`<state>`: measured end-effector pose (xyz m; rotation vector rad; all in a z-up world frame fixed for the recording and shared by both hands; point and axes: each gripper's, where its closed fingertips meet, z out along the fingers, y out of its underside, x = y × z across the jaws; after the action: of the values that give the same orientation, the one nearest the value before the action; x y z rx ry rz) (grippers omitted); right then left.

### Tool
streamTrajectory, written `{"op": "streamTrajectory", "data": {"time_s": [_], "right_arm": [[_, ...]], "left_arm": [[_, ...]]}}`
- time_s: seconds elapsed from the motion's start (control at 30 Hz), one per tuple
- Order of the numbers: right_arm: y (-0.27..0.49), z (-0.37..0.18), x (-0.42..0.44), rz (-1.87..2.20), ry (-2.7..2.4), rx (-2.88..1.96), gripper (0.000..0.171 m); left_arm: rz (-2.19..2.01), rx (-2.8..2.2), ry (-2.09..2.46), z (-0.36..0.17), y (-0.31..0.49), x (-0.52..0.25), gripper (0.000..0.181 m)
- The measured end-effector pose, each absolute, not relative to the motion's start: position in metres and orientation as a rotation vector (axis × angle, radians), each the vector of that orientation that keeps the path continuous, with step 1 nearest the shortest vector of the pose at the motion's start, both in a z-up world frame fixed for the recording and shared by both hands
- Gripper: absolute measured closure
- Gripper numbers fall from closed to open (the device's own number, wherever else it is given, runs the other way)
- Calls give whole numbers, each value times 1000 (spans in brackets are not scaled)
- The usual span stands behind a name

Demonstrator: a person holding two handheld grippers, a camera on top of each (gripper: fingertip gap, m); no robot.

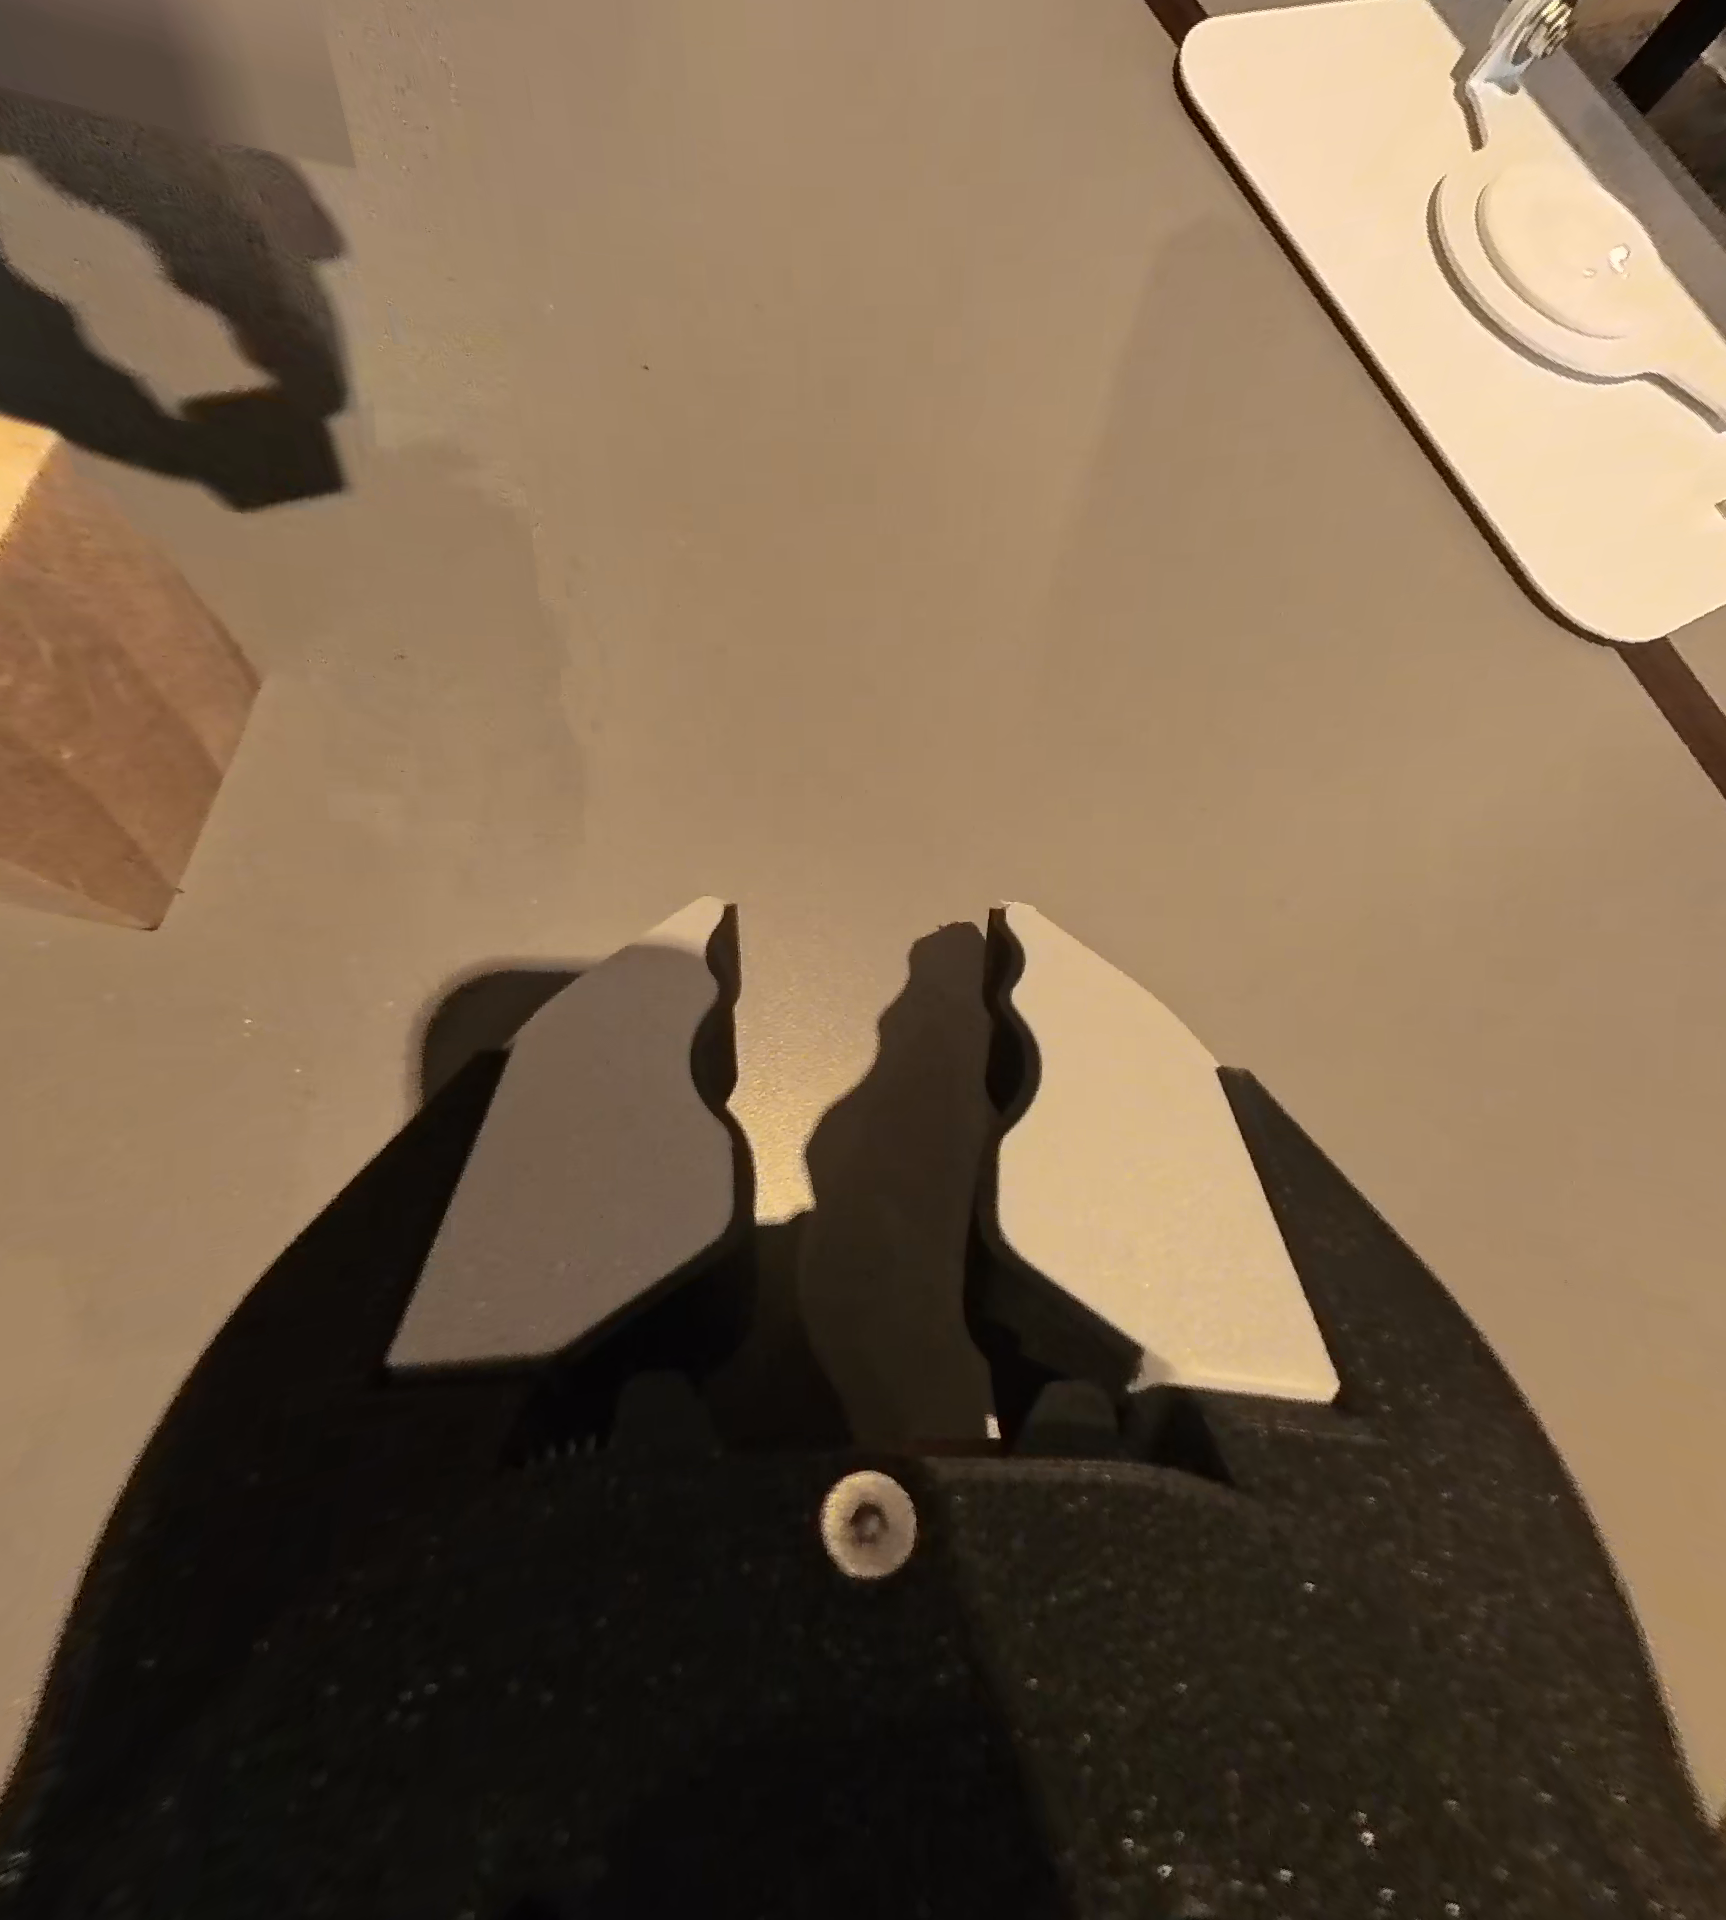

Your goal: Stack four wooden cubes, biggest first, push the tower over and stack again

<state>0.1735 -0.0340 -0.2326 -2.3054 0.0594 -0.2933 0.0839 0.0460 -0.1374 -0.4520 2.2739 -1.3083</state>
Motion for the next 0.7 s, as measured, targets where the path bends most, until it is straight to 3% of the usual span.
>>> {"op": "streamTrajectory", "data": {"time_s": [0.17, 0.7], "right_arm": [[-34, -233, 174, -287, 63, -2305, 126], [-34, -233, 174, -284, 66, -2305, 126]], "left_arm": [[-1356, -232, 2342, -99, 18, 50, 158], [-1121, -112, 2617, -115, -1, 39, 158]]}}
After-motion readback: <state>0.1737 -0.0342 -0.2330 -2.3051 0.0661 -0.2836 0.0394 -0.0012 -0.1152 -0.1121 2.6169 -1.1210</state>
